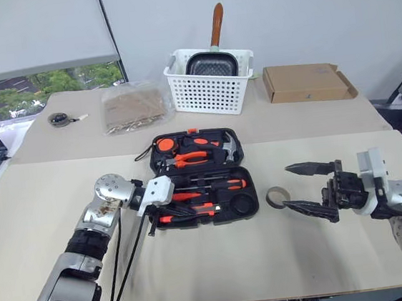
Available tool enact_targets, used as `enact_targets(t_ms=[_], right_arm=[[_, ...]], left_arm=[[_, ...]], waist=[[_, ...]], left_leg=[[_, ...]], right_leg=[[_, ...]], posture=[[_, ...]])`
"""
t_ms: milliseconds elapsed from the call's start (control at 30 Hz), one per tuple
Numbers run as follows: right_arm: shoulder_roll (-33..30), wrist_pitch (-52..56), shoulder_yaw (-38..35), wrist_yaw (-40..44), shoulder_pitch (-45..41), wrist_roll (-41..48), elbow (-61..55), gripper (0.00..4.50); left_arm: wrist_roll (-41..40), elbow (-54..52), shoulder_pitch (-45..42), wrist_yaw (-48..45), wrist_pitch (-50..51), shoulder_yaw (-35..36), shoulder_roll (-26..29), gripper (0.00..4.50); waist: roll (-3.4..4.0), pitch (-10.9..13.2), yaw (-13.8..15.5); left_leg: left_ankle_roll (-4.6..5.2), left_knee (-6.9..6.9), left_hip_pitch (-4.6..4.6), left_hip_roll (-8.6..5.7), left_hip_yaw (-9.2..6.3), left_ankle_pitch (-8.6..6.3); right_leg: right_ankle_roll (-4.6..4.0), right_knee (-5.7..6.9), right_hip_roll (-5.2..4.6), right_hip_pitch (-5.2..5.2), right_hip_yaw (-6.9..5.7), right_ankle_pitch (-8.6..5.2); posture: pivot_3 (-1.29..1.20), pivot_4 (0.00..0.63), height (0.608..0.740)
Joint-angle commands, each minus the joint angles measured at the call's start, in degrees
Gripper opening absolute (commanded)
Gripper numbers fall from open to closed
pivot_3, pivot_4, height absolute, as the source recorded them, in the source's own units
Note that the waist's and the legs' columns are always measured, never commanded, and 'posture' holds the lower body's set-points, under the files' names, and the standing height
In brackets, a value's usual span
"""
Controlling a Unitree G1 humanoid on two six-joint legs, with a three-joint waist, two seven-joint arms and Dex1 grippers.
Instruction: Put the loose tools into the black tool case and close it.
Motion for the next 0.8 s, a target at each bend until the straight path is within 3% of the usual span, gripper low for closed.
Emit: enact_targets(t_ms=[33,433,800], right_arm=[[-0.3,-0.3,-1.6,-0.2,-0.1,0.6,-1.9,4.5],[-0.3,-0.3,-1.4,0.1,-0.5,0.6,-1.6,4.5],[-0.2,-0.3,-0.8,0.7,-1.7,0.3,-0.5,4.5]], left_arm=[[2.5,3.6,2.2,0.8,0.0,-2.3,-1.3,0.02],[5.1,10.6,2.0,3.0,-2.2,-2.9,-3.2,0.02],[9.8,8.4,2.0,4.5,-2.8,-5.5,-0.8,0.02]], waist=[[0.06,0.0,0.0],[0.69,-0.5,0.4],[0.74,-0.6,0.3]], left_leg=[[0.0,0.0,0.0,0.0,0.0,0.0],[-0.01,0.07,0.1,-0.06,0.0,-0.04],[-0.34,0.06,0.29,-0.04,0.01,-0.23]], right_leg=[[0.0,0.0,0.0,0.01,0.0,0.0],[-0.01,-0.06,-0.13,0.16,0.01,-0.04],[-0.07,-0.11,-0.19,0.17,0.01,-0.09]], posture=[[0.0,0.15,0.7],[0.0,0.15,0.7],[0.0,0.15,0.7]])
